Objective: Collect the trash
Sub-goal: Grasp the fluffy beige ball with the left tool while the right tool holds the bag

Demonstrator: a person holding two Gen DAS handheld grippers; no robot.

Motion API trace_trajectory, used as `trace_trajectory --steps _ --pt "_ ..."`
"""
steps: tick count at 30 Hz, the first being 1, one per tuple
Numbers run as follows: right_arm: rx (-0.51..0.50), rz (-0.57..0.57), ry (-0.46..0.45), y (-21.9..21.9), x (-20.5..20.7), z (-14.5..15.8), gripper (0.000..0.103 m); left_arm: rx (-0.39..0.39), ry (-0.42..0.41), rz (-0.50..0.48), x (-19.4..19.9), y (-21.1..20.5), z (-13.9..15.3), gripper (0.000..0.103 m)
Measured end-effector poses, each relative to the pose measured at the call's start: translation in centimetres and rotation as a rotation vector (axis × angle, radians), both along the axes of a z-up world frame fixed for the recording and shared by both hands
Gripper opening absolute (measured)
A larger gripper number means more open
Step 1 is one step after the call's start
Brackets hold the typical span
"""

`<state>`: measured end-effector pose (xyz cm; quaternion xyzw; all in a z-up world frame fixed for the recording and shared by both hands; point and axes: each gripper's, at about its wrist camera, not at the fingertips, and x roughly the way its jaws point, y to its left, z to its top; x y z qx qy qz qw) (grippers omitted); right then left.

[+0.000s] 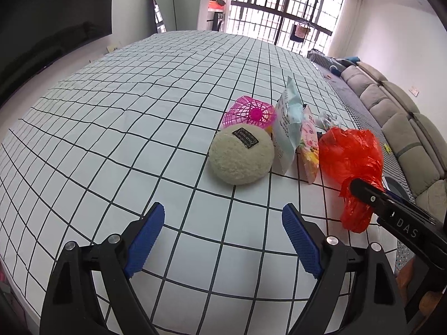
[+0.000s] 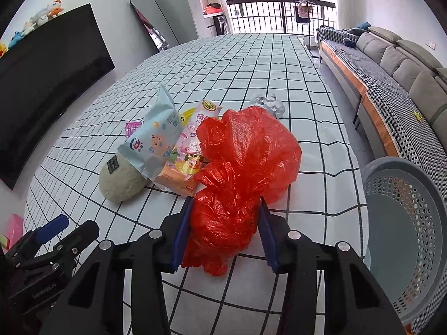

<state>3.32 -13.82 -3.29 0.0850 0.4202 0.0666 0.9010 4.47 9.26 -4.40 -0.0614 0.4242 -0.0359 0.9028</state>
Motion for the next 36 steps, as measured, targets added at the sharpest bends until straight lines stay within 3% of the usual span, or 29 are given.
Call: trace_trajectory --steps 15,31,33,36 --pt "0.025 -0.041 -0.114 -4.6 -4.5 3.3 0.042 0.023 0.007 -0.002 2.6 -1.7 0.5 0.088" --pt "0.071 -0.054 -0.084 -6.8 -4.1 1.9 0.042 0.048 0.088 0.029 7.4 -2.8 -2.3 0.088" --pt "0.074 -0.055 -0.079 -6.9 -4.0 1.7 0.042 0.044 0.092 0.034 7.7 -2.8 -2.5 0.086" --pt "0.077 -0.056 -0.072 -6.9 -3.6 1.6 0.042 0.046 0.096 0.031 7.7 -2.9 -2.7 0.074"
